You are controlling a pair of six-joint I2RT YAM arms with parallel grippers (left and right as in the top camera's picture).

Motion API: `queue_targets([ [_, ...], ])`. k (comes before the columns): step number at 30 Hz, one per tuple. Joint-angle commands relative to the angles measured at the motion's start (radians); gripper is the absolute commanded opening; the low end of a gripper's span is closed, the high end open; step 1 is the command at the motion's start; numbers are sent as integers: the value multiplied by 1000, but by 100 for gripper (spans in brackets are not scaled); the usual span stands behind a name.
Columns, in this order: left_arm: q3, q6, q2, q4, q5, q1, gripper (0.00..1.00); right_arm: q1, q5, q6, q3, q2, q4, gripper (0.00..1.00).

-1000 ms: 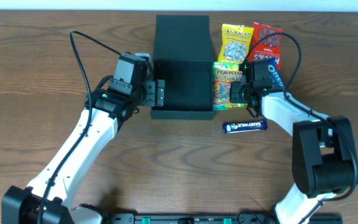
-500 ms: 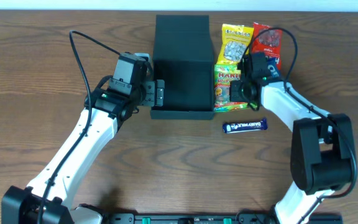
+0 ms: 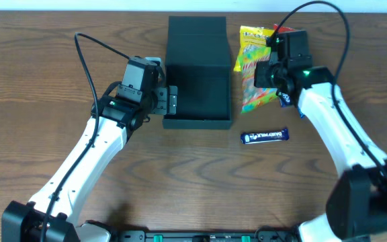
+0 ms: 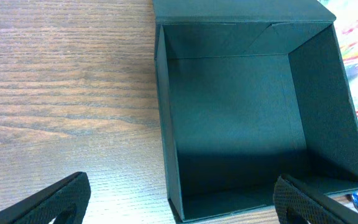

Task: Pack container
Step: 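Reach the right gripper to the green Haribo bag and grasp it, then carry the Haribo bag into the box and release it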

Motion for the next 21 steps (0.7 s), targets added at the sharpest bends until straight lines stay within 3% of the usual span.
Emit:
queue_targets([
  [1, 16, 23, -6, 2, -11, 5, 95, 16, -70, 31, 45, -68, 8, 2],
  [8, 16, 23, -37, 5, -119, 5, 95, 43, -85, 57, 74, -112, -9, 1],
  [11, 16, 22, -55, 5, -119, 5, 95, 30, -49, 31, 70, -66, -51, 58],
  [13, 16, 22, -59, 5, -119, 4, 95, 26, -21, -6, 69, -14, -82, 77],
  [16, 16, 22, -59, 1, -117, 4, 95, 26, 8, -34, 69, 106, -105, 81],
  [21, 16, 22, -59, 0, -107, 4, 95, 26, 73, -2, 70, 267, -86, 77],
])
